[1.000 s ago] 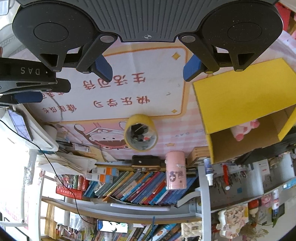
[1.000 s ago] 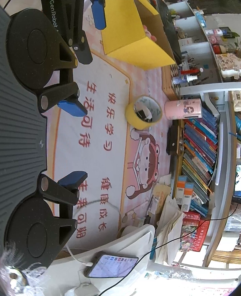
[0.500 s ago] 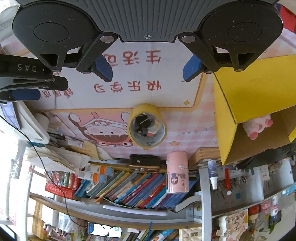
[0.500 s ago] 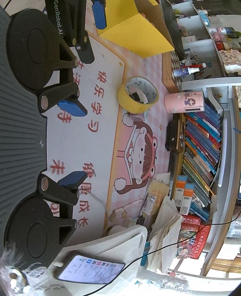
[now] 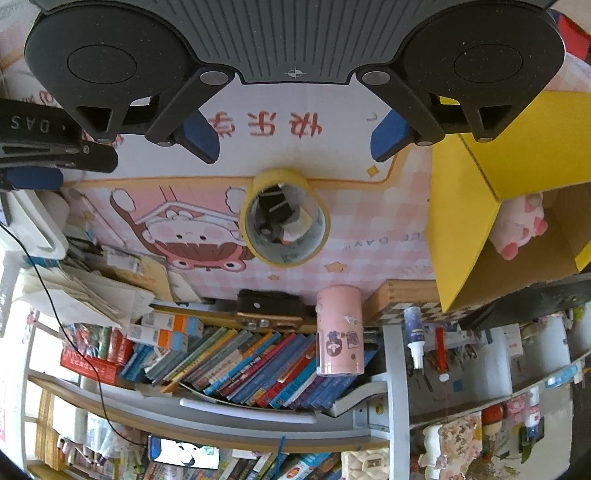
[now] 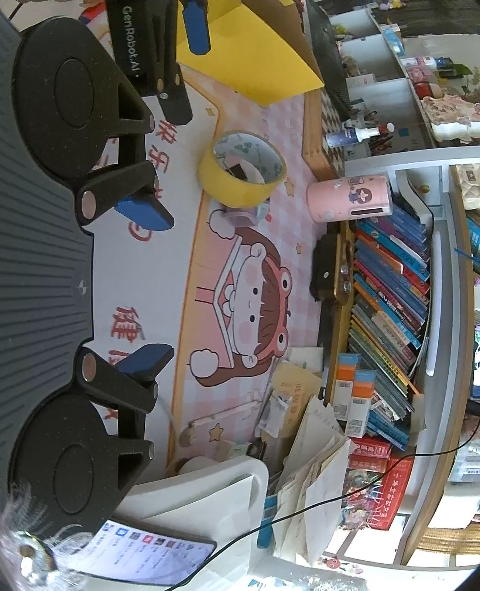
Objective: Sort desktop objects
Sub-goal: 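Move both open grippers toward the yellow tape roll, then close the left gripper on the yellow tape roll rim and lift it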
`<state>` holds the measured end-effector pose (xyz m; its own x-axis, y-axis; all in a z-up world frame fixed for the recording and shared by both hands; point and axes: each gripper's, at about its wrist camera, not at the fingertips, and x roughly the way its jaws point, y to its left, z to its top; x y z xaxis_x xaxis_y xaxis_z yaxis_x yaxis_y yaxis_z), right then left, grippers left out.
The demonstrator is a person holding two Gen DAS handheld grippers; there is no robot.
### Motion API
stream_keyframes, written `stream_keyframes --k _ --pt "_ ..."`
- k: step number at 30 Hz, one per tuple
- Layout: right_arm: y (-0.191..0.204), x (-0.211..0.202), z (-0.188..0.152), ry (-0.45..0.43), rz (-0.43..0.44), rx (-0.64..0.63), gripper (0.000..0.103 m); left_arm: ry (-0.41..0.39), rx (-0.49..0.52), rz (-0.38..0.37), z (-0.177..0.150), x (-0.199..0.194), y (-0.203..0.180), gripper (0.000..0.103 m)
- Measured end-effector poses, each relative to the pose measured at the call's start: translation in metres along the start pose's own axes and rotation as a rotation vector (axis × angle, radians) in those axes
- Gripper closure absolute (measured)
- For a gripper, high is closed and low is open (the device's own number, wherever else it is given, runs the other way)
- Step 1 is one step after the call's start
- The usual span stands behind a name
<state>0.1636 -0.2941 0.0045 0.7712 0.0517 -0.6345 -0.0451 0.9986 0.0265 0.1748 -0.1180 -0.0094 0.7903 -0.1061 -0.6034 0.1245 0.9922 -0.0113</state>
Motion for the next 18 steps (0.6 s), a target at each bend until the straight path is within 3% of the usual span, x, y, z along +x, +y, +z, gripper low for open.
stream_keyframes --k 18 --pt "-0.014 0.020 0.015 -0.009 0.017 -0.024 0.034 0.005 -0.043 0.014 0.028 0.050 -0.003 0.010"
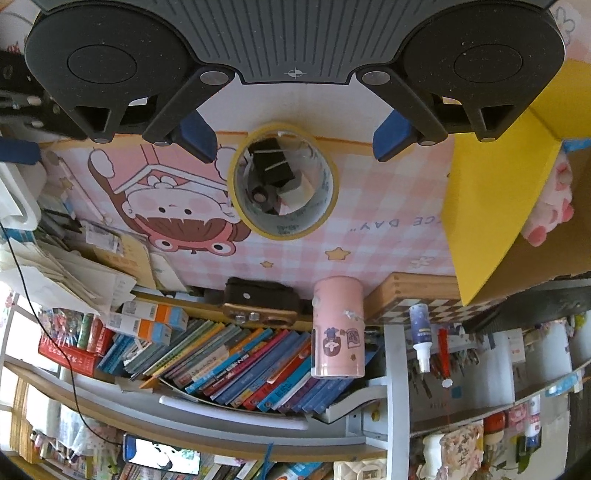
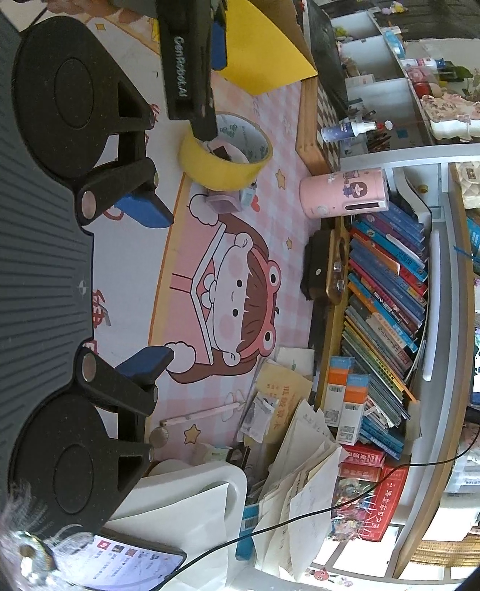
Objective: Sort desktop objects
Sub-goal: 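Close the left gripper on the yellow tape roll rim and lift it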
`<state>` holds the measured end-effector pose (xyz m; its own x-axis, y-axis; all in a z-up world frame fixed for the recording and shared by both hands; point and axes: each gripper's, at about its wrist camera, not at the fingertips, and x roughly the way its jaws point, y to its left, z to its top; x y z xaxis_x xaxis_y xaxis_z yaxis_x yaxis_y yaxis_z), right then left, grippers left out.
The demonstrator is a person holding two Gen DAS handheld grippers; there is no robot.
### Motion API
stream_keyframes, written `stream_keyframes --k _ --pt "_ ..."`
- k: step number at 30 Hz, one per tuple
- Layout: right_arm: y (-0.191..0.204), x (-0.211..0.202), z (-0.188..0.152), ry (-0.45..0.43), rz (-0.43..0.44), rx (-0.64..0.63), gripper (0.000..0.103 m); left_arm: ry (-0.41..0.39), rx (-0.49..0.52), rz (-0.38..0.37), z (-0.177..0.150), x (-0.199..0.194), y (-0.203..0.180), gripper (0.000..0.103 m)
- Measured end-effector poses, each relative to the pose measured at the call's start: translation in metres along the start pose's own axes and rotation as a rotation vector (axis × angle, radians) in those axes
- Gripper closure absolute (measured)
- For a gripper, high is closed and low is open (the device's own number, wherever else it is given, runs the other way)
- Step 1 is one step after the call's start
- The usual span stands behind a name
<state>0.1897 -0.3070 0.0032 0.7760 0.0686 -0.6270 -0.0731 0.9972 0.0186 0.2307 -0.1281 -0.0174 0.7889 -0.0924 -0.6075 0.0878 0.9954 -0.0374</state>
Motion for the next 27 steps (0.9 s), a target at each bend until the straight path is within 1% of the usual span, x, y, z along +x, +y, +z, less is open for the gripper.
stream_keyframes --k 5,9,17,21,24,25,27 --pt "-0.004 0.006 0.003 0.005 0.005 -0.020 0.033 0.007 -0.026 -0.011 0.005 0.014 0.001 0.010" --pt "-0.006 0.009 0.004 0.003 0.002 -0.027 0.030 0.026 -0.041 -0.023 0.008 0.026 0.002 0.009" --pt "-0.009 0.016 0.004 0.022 0.000 -0.042 0.028 0.057 -0.022 -0.028 0.012 0.050 -0.005 0.009" --pt "-0.010 0.018 0.004 0.024 -0.003 -0.046 0.028 0.074 -0.036 -0.037 0.013 0.060 -0.005 0.009" --pt "-0.012 0.019 0.005 0.029 -0.002 -0.042 0.027 0.083 -0.041 -0.022 0.013 0.063 -0.005 0.012" --pt "-0.012 0.020 0.005 0.030 -0.001 -0.040 0.027 0.084 -0.040 -0.026 0.013 0.063 -0.005 0.017" --pt "-0.013 0.020 0.004 0.033 0.003 -0.037 0.027 0.089 -0.041 -0.035 0.014 0.063 -0.004 0.017"
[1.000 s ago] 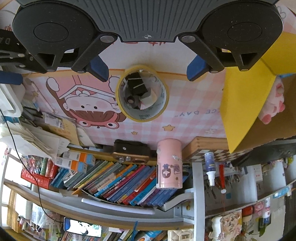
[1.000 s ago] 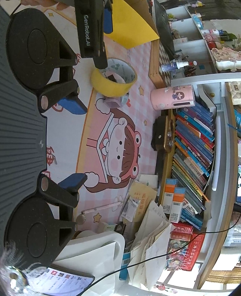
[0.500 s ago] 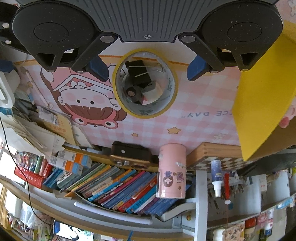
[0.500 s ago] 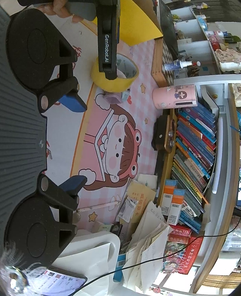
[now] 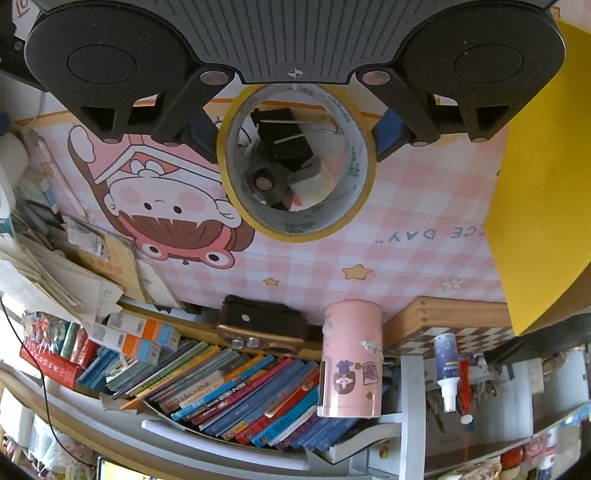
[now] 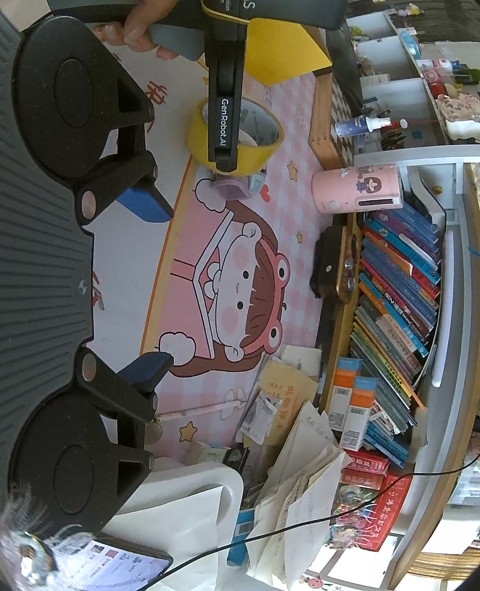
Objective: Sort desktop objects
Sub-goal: 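Close the left gripper on the yellow tape roll rim and lift it, then grasp the black binder clip with the right gripper while the left holds the tape roll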
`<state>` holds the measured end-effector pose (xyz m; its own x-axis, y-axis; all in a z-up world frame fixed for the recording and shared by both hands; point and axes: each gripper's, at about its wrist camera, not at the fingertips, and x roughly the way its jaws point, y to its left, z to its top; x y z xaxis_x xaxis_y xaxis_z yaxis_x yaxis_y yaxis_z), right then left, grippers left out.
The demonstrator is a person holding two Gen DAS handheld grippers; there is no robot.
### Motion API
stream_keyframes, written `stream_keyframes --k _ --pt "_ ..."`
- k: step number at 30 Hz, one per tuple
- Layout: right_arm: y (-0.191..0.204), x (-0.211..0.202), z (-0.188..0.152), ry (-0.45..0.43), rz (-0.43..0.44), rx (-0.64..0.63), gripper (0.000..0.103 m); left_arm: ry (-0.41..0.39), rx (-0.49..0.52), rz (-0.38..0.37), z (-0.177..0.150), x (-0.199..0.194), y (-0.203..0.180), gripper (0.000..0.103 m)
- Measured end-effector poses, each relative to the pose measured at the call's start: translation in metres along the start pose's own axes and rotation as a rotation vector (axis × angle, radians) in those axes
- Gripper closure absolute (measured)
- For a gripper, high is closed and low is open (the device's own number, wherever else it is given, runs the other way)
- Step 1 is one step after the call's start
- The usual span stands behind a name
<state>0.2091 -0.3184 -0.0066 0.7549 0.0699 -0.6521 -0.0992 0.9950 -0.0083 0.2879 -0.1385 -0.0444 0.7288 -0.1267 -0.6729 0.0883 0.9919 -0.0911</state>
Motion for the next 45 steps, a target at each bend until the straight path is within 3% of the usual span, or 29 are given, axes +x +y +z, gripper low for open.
stream_keyframes --k 10,18,25,28,31,42,45 --pt "0.009 0.007 0.003 0.003 0.059 -0.002 0.027 -0.062 -0.052 -0.027 -0.007 -0.060 0.013 0.018" --pt "0.033 0.016 0.007 -0.005 0.150 -0.054 0.027 -0.077 -0.101 0.024 -0.028 -0.112 0.031 0.018" --pt "0.056 0.041 0.013 -0.005 0.210 -0.139 0.028 -0.070 -0.139 0.076 -0.044 -0.132 0.044 0.018" --pt "0.065 0.053 0.016 -0.011 0.254 -0.166 0.034 -0.065 -0.150 0.087 -0.048 -0.139 0.049 0.018" --pt "0.079 0.069 0.020 0.010 0.307 -0.209 0.047 -0.067 -0.151 0.099 -0.053 -0.145 0.051 0.018" --pt "0.112 0.114 0.031 0.021 0.343 -0.220 0.048 -0.062 -0.132 0.142 -0.064 -0.161 0.056 0.018" --pt "0.115 0.120 0.031 0.016 0.331 -0.238 0.058 -0.064 -0.143 0.152 -0.066 -0.165 0.060 0.018"
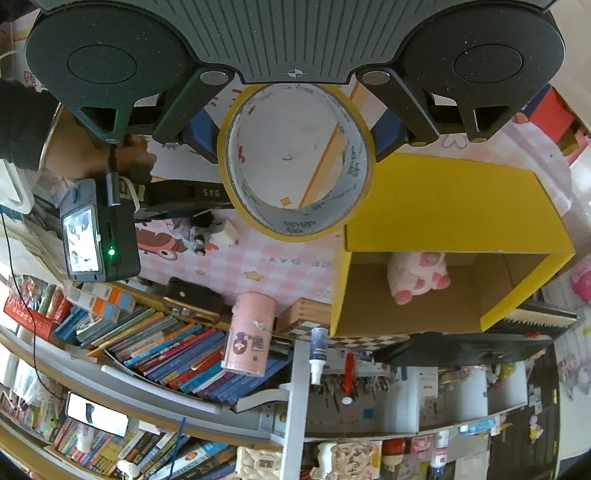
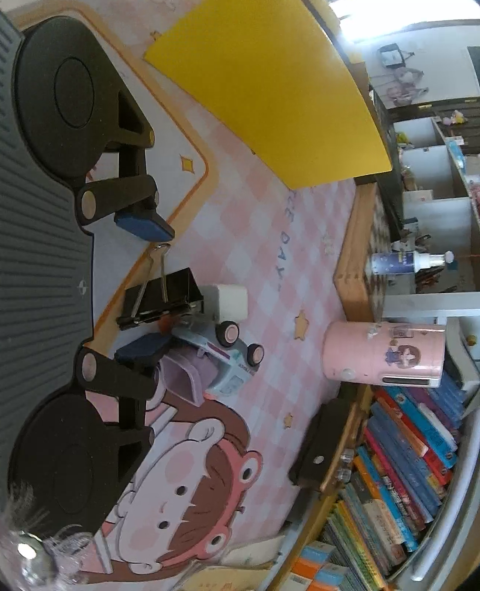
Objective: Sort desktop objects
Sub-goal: 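Grasp the black binder clip with the right gripper while the left holds the tape roll, then carry the tape roll with the left gripper while the right carries the binder clip to the yellow box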
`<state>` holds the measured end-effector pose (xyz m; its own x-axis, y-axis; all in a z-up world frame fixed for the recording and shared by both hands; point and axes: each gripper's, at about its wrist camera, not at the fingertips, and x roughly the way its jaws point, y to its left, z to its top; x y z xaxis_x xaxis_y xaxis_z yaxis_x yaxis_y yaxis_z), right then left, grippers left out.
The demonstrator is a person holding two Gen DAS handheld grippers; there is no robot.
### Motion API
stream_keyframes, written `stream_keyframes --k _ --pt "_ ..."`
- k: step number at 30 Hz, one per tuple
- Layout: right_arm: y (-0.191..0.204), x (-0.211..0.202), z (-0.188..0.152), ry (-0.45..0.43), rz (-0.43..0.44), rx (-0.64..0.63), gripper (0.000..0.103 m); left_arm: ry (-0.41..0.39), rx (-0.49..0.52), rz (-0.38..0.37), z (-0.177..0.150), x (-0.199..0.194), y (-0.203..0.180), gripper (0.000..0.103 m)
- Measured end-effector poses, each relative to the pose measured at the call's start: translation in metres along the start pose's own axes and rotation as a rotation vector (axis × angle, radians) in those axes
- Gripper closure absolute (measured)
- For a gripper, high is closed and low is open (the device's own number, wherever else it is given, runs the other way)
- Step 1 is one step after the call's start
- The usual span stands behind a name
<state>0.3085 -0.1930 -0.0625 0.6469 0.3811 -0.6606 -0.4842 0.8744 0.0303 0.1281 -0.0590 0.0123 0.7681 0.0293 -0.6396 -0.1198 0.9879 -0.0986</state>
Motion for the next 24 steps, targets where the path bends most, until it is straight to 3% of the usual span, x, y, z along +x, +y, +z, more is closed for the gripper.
stream_keyframes --k 2,10,24 --pt "0.001 -0.001 0.000 -0.003 0.015 -0.018 0.064 -0.002 -0.009 0.004 -0.001 -0.002 0.003 0.018" --pt "0.005 -0.025 -0.004 -0.032 0.018 -0.005 0.065 -0.011 -0.022 -0.017 -0.002 -0.003 0.007 0.018" --pt "0.025 -0.091 -0.011 0.004 0.045 0.073 0.065 -0.028 -0.069 -0.040 -0.009 -0.009 0.020 0.018"
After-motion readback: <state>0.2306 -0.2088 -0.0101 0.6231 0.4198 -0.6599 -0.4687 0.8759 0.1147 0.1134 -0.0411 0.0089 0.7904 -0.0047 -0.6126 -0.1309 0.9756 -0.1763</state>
